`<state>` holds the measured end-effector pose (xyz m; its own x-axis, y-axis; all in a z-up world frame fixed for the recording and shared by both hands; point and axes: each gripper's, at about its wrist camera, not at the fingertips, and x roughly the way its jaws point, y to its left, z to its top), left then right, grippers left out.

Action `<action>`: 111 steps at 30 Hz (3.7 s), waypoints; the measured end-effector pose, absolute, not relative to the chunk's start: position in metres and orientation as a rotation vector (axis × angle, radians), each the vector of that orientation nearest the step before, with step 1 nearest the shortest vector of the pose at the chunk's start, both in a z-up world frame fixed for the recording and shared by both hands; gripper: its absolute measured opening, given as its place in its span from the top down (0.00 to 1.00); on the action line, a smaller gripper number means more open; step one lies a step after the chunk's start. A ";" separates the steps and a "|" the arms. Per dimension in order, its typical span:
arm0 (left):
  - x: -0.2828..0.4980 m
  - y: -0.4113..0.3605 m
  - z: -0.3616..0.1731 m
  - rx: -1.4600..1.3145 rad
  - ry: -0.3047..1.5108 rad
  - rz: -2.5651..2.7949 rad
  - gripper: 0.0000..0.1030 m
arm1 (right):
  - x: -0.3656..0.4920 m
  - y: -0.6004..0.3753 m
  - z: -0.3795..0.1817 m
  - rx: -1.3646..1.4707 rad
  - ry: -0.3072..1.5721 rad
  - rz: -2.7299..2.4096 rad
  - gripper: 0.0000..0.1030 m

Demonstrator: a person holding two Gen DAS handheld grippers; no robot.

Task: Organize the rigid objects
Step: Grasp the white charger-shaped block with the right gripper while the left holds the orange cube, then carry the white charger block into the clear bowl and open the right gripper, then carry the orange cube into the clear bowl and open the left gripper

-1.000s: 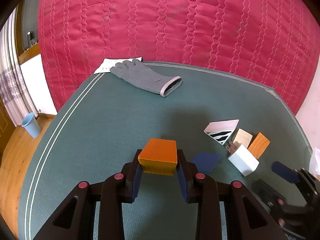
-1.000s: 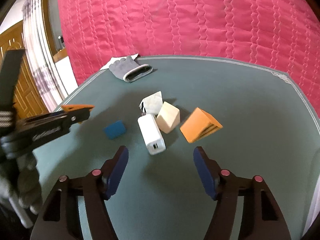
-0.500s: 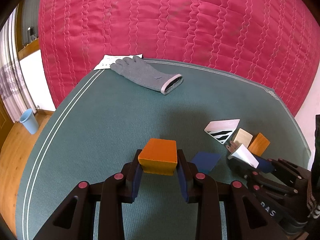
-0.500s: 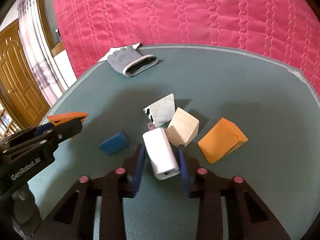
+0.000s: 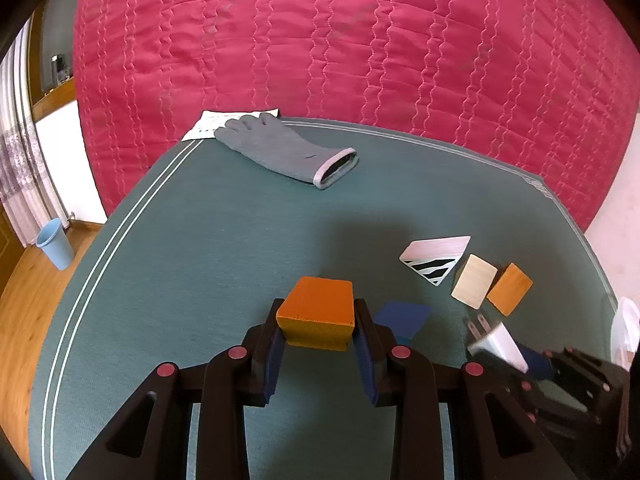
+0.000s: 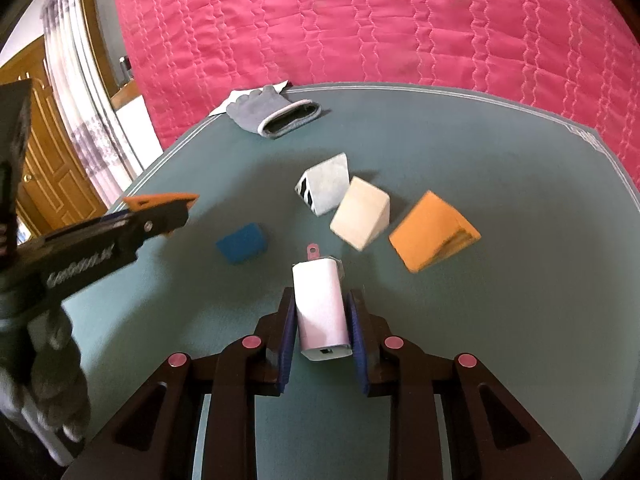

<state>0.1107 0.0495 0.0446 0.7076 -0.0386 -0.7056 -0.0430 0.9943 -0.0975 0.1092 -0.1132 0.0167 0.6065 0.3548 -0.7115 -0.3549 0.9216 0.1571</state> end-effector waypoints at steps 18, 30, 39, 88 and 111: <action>0.099 0.024 0.049 -0.105 0.766 -0.132 0.67 | 0.048 -0.166 0.025 0.104 0.794 0.385 0.77; 0.089 -0.003 0.045 -0.045 0.765 -0.211 0.67 | 0.018 -0.212 0.038 0.168 0.752 0.300 0.77; 0.084 -0.015 0.042 -0.014 0.765 -0.231 0.67 | -0.001 -0.255 0.045 0.213 0.720 0.199 0.77; 0.067 -0.056 0.039 0.048 0.812 -0.267 0.67 | -0.035 -0.447 0.042 0.445 0.639 -0.243 0.65; 0.044 -0.167 0.064 0.130 0.795 -0.461 0.67 | -0.070 -0.459 0.049 0.336 0.500 -0.315 0.64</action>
